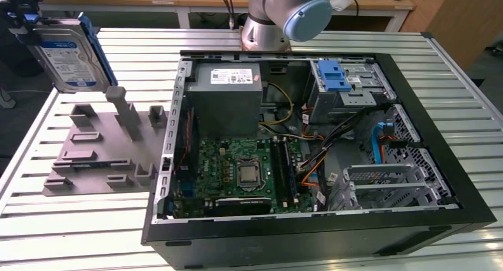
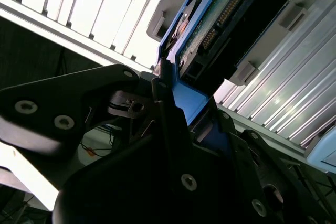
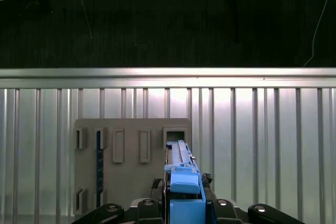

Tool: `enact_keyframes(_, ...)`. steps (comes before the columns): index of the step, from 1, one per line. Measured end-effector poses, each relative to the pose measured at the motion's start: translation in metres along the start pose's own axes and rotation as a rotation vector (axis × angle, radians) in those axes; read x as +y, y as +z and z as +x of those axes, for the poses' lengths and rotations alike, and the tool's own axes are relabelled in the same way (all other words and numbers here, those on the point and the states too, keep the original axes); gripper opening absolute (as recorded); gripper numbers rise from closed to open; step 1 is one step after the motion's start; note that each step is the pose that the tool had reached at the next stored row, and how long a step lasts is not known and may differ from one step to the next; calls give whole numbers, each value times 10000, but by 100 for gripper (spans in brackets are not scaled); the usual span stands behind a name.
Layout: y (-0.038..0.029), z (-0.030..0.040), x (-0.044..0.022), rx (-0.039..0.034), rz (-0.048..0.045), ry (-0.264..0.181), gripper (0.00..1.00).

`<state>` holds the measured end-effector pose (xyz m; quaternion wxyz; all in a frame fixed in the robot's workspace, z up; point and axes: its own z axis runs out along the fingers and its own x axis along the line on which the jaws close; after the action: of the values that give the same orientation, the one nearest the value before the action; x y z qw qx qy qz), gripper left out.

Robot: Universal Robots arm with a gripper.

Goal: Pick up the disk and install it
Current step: 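Pick up the disk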

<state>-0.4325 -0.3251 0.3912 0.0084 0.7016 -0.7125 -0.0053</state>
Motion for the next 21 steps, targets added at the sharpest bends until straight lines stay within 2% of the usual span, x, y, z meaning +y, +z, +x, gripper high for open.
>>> enact_keyframes(21,-42,-3,1,1,0,0,36)
